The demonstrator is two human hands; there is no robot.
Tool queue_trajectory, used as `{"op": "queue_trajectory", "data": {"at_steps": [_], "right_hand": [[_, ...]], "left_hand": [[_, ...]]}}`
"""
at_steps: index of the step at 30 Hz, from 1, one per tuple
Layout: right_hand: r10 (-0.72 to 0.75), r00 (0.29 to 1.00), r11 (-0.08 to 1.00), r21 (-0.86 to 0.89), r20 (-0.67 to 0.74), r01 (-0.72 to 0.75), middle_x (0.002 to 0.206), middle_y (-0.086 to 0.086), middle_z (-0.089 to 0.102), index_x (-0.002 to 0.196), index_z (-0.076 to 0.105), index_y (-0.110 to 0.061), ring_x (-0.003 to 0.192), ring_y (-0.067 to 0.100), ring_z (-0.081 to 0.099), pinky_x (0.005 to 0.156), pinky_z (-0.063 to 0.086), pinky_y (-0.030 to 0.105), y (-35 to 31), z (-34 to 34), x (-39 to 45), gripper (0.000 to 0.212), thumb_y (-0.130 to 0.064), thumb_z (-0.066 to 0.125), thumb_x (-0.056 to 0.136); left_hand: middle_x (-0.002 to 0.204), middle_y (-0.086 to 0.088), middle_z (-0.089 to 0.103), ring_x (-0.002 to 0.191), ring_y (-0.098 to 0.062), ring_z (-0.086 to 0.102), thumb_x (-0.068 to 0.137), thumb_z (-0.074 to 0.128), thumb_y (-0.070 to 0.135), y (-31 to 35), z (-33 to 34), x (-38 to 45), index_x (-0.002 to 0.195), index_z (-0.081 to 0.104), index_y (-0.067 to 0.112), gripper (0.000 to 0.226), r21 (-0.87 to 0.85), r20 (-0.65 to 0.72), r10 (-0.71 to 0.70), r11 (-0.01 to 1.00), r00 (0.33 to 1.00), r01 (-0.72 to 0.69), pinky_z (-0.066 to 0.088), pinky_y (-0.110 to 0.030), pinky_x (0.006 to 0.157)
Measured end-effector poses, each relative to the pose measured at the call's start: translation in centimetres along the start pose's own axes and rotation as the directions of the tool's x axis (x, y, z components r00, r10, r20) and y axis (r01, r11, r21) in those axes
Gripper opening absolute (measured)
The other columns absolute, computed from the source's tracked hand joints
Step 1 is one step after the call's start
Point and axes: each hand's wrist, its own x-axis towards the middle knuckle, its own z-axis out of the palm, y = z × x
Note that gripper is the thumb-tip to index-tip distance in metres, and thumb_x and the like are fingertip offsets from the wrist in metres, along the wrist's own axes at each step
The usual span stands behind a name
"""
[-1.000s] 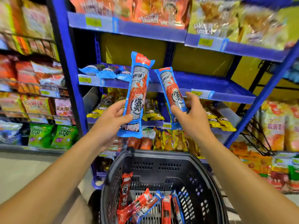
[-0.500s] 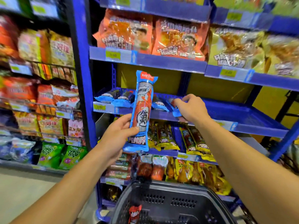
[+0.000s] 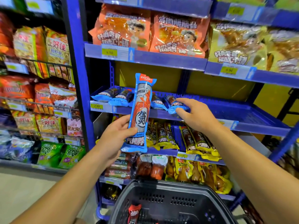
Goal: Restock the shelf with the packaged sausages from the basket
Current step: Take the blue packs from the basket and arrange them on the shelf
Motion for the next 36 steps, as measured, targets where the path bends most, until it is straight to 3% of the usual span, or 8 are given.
{"op": "queue_trajectory", "data": {"at_steps": [6, 12, 17, 20, 25, 28, 33, 36], "right_hand": [[0.015, 1.000, 0.998, -0.053, -0.009, -0.016, 0.144, 0.004, 0.053, 0.146, 0.045, -0.026, 0.128, 0.030, 0.050, 0.098, 0.046, 0.043, 0.7, 2.1, 1.5, 0.049, -0.037, 0.050, 0.099], [0.025, 0.999, 0.998, -0.049, -0.021, -0.026, 0.150, 0.005, 0.046, 0.149, 0.040, -0.022, 0.133, 0.030, 0.045, 0.104, 0.041, 0.044, 0.5, 3.1, 1.7, 0.052, -0.037, 0.048, 0.101], [0.045, 0.997, 0.999, -0.009, -0.061, -0.046, 0.151, 0.005, 0.044, 0.151, 0.036, -0.020, 0.135, 0.029, 0.043, 0.106, 0.038, 0.044, 1.2, 2.4, 0.7, 0.061, -0.044, 0.051, 0.097], [0.054, 0.992, 0.992, -0.106, -0.114, -0.067, 0.148, 0.007, 0.048, 0.149, 0.040, -0.017, 0.135, 0.029, 0.043, 0.109, 0.036, 0.045, 3.3, 1.8, -0.4, 0.063, -0.047, 0.052, 0.095], [0.053, 0.994, 0.958, -0.276, -0.094, -0.077, 0.145, 0.005, 0.051, 0.148, 0.041, -0.018, 0.136, 0.026, 0.043, 0.113, 0.031, 0.045, 6.4, 1.8, -1.8, 0.066, -0.053, 0.050, 0.092], [0.021, 0.998, 0.947, -0.319, -0.064, -0.041, 0.147, 0.001, 0.049, 0.148, 0.040, -0.021, 0.138, 0.024, 0.041, 0.116, 0.025, 0.049, 6.9, 2.0, -2.2, 0.066, -0.055, 0.049, 0.092], [0.015, 0.998, 0.957, -0.288, -0.053, -0.030, 0.150, -0.001, 0.044, 0.149, 0.038, -0.022, 0.141, 0.022, 0.035, 0.119, 0.013, 0.049, 7.1, 2.1, -2.7, 0.064, -0.054, 0.048, 0.094], [0.013, 0.998, 0.964, -0.264, -0.053, -0.026, 0.151, -0.001, 0.042, 0.149, 0.038, -0.022, 0.141, 0.022, 0.033, 0.120, 0.012, 0.047, 7.3, 1.9, -2.8, 0.063, -0.052, 0.047, 0.095]], "left_hand": [[0.112, -0.002, 0.072, 0.103, -0.020, 0.068, 0.095, 0.053, 0.003, 0.5, 0.2, 0.0, 0.127, 0.058, 0.016, 0.035, -0.001, -0.010, 0.015, 1.000, 1.000, -0.015, 0.053, -0.035, 0.082], [0.110, 0.000, 0.073, 0.098, -0.016, 0.070, 0.095, 0.053, 0.003, 0.8, 0.4, 0.0, 0.127, 0.059, 0.015, 0.035, 0.015, -0.009, 0.022, 1.000, 1.000, -0.022, 0.056, -0.022, 0.068], [0.104, -0.001, 0.075, 0.091, -0.014, 0.071, 0.096, 0.051, 0.005, 1.4, 1.1, -0.1, 0.124, 0.060, 0.020, 0.033, -0.009, -0.035, 0.020, 1.000, 0.999, -0.021, 0.057, -0.027, 0.068], [0.104, -0.002, 0.074, 0.083, -0.016, 0.070, 0.098, 0.051, 0.013, 2.3, 1.8, 0.3, 0.124, 0.060, 0.026, 0.030, -0.048, -0.071, -0.016, 0.999, 0.997, 0.012, 0.056, -0.035, 0.065], [0.100, 0.001, 0.070, 0.069, -0.012, 0.066, 0.099, 0.050, 0.023, 3.7, 4.1, 1.2, 0.122, 0.055, 0.036, 0.026, -0.030, -0.095, -0.028, 0.999, 0.995, 0.025, 0.054, -0.030, 0.049], [0.100, -0.008, 0.067, 0.060, -0.017, 0.063, 0.096, 0.056, 0.017, 5.0, 6.1, 2.1, 0.127, 0.053, 0.025, 0.032, -0.013, -0.065, -0.040, 0.999, 0.997, 0.040, 0.054, -0.029, 0.049], [0.092, -0.015, 0.058, 0.061, -0.023, 0.059, 0.087, 0.056, -0.003, 6.7, 8.3, 4.2, 0.112, 0.055, -0.002, 0.026, 0.126, -0.015, -0.030, 0.992, 0.999, 0.032, 0.054, -0.029, 0.052], [0.108, -0.014, 0.055, 0.067, -0.028, 0.062, 0.086, 0.063, 0.000, 7.1, 9.2, 5.0, 0.130, 0.046, 0.005, 0.047, 0.118, -0.034, -0.068, 0.990, 0.997, 0.072, 0.058, -0.036, 0.062]]}}
